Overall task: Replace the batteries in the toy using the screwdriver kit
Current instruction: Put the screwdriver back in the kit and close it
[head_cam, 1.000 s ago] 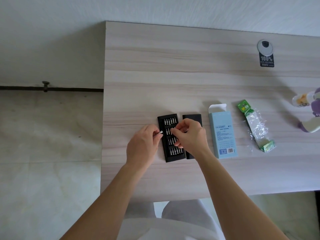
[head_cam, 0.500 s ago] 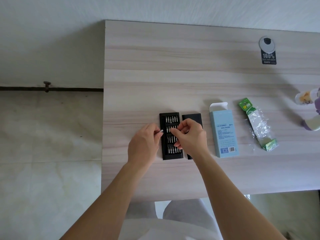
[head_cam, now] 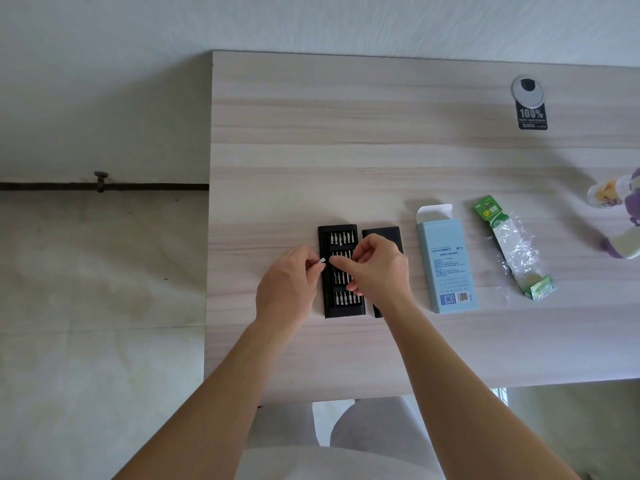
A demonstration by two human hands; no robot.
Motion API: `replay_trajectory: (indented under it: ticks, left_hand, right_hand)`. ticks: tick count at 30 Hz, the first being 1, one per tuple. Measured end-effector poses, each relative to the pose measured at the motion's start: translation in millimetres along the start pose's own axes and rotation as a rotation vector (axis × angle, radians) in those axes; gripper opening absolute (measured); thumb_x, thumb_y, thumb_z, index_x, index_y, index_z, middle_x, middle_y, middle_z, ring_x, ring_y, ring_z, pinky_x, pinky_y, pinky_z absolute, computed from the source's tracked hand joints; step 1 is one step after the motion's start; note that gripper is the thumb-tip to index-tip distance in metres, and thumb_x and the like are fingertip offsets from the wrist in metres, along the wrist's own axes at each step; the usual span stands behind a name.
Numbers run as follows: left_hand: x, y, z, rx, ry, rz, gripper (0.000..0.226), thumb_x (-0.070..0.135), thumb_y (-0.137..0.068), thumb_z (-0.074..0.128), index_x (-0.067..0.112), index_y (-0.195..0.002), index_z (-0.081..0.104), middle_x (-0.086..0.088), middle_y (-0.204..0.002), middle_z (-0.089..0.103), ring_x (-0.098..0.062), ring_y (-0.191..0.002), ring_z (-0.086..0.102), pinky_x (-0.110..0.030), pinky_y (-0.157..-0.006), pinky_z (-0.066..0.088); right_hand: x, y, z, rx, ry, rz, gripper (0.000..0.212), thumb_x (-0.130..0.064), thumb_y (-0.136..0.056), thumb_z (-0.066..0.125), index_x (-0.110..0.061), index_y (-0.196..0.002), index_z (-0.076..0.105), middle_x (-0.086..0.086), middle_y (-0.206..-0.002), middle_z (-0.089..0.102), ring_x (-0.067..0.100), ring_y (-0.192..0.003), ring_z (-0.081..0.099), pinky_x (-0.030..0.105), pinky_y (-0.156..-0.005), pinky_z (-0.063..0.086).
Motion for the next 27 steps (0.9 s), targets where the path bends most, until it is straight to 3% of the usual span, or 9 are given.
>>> replay_trajectory:
  ticks: [5, 9, 14, 16, 18, 20, 24, 27]
  left_hand:
    - [-3, 1, 1, 0.005, -0.002, -0.007, 0.013, 0.026, -0.096, 0.061, 0.014, -0.095, 0.064, 0.001, -0.092, 0.068, -0.023, -0.087, 0.060, -0.042, -0.074, 0.050]
    - [0, 1, 2, -0.003, -0.002, -0.013, 0.014, 0.027, -0.097, 0.060, 0.015, -0.095, 0.065, 0.002, -0.092, 0.067, -0.021, -0.087, 0.058, -0.039, -0.074, 0.049]
    - [-4, 1, -4, -0.060, 0.056, -0.062, 0.012, 0.025, -0.096, 0.062, 0.014, -0.095, 0.066, 0.001, -0.093, 0.066, -0.018, -0.085, 0.059, -0.026, -0.071, 0.047]
    - [-2, 3, -14, -0.033, 0.266, -0.186, 0.009, 0.022, -0.096, 0.063, 0.014, -0.092, 0.066, -0.002, -0.090, 0.062, -0.018, -0.080, 0.058, -0.020, -0.070, 0.050]
    - [7, 10, -26, -0.007, 0.634, -0.385, 0.008, 0.015, -0.097, 0.063, 0.011, -0.091, 0.064, -0.006, -0.086, 0.057, -0.018, -0.075, 0.058, -0.033, -0.074, 0.060]
    - [21, 19, -35, -0.005, 0.908, -0.511, 0.007, 0.011, -0.097, 0.062, 0.005, -0.095, 0.064, -0.010, -0.086, 0.061, -0.019, -0.074, 0.062, -0.039, -0.079, 0.062]
    - [45, 37, -41, -0.050, 1.076, -0.512, 0.013, 0.014, -0.096, 0.062, 0.002, -0.100, 0.068, -0.010, -0.087, 0.069, -0.025, -0.086, 0.067, -0.037, -0.088, 0.058]
    - [57, 50, -37, -0.055, 1.107, -0.496, 0.013, 0.018, -0.095, 0.065, 0.008, -0.096, 0.072, -0.010, -0.083, 0.067, -0.024, -0.086, 0.064, -0.039, -0.092, 0.057]
  right_hand:
    - [3, 1, 2, -0.029, -0.052, -0.003, 0.033, -0.028, -0.076, 0.083, -0.010, -0.079, 0.056, 0.003, -0.060, 0.059, 0.016, -0.047, 0.069, 0.033, -0.051, 0.057]
    - [7, 0, 1, -0.016, -0.015, -0.016, 0.032, -0.031, -0.078, 0.081, -0.012, -0.079, 0.055, -0.001, -0.058, 0.059, 0.014, -0.046, 0.069, 0.040, -0.057, 0.058]
    - [5, 6, 0, -0.063, -0.018, -0.018, 0.027, -0.033, -0.083, 0.078, -0.013, -0.083, 0.059, 0.003, -0.066, 0.066, 0.015, -0.048, 0.068, 0.034, -0.051, 0.058]
    - [-1, 13, -8, -0.072, -0.009, -0.066, 0.023, -0.035, -0.089, 0.071, -0.015, -0.084, 0.062, 0.003, -0.070, 0.067, 0.014, -0.048, 0.067, 0.029, -0.048, 0.053]
    - [-10, 24, -21, -0.044, 0.005, -0.129, 0.021, -0.035, -0.092, 0.066, -0.017, -0.082, 0.063, 0.001, -0.070, 0.067, 0.012, -0.047, 0.065, 0.028, -0.051, 0.051]
    - [-22, 39, -33, -0.050, 0.003, -0.194, 0.017, -0.034, -0.092, 0.066, -0.020, -0.082, 0.064, -0.003, -0.070, 0.066, 0.008, -0.046, 0.063, 0.028, -0.053, 0.052]
    - [-35, 73, -38, -0.149, -0.006, -0.288, 0.012, -0.038, -0.090, 0.068, -0.027, -0.090, 0.065, -0.007, -0.082, 0.067, 0.014, -0.058, 0.069, 0.022, -0.049, 0.051]
    - [-33, 89, -35, -0.150, -0.011, -0.313, 0.014, -0.038, -0.090, 0.069, -0.025, -0.089, 0.067, -0.008, -0.079, 0.068, 0.013, -0.061, 0.069, 0.024, -0.051, 0.055]
Point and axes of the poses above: each hand's wrist, its own y-axis away from the middle knuckle, its own z-axis out of the palm, x = y × z, the point moved 3 cm from there along -y, towards the middle knuckle
